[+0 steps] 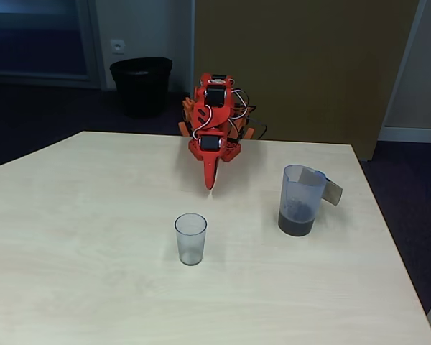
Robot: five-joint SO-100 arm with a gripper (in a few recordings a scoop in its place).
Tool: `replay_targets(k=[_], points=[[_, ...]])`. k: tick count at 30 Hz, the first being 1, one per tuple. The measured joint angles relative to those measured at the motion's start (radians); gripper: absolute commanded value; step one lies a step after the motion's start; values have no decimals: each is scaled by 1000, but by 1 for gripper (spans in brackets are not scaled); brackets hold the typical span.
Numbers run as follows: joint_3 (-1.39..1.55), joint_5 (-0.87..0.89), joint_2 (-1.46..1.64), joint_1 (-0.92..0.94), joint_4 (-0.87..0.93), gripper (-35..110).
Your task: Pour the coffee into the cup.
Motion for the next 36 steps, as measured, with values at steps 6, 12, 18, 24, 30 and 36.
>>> replay_targets(k=[6,12,18,24,30,36], points=[[0,-31,0,-60,0,0],[0,44,0,-109,-66,0],[-25,595,-91,-156,-173,0],[-83,1017,-229,-268,-178,0],[-94,1379,-422,-448,-244,0],[-91,1577,-520,-614,-454,0]])
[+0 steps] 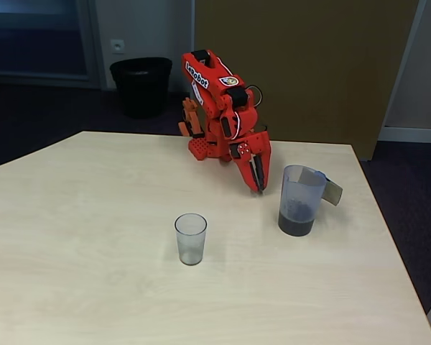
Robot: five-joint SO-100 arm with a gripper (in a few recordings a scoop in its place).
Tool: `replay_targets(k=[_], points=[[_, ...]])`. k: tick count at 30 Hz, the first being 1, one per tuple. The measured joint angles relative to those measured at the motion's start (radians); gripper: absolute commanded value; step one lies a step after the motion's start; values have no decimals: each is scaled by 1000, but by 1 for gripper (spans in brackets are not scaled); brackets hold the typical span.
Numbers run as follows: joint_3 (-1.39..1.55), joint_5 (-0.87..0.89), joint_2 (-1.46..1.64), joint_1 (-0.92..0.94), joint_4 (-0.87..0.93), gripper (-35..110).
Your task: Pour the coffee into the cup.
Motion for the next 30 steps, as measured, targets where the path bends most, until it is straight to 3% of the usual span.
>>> replay_targets(k=[6,14,21,30], points=[[0,123,-37,-115,-135,0],[0,318,29,-250,54,0],[-94,262,64,-259,196,0],[-305,222,0,-291,190,0]])
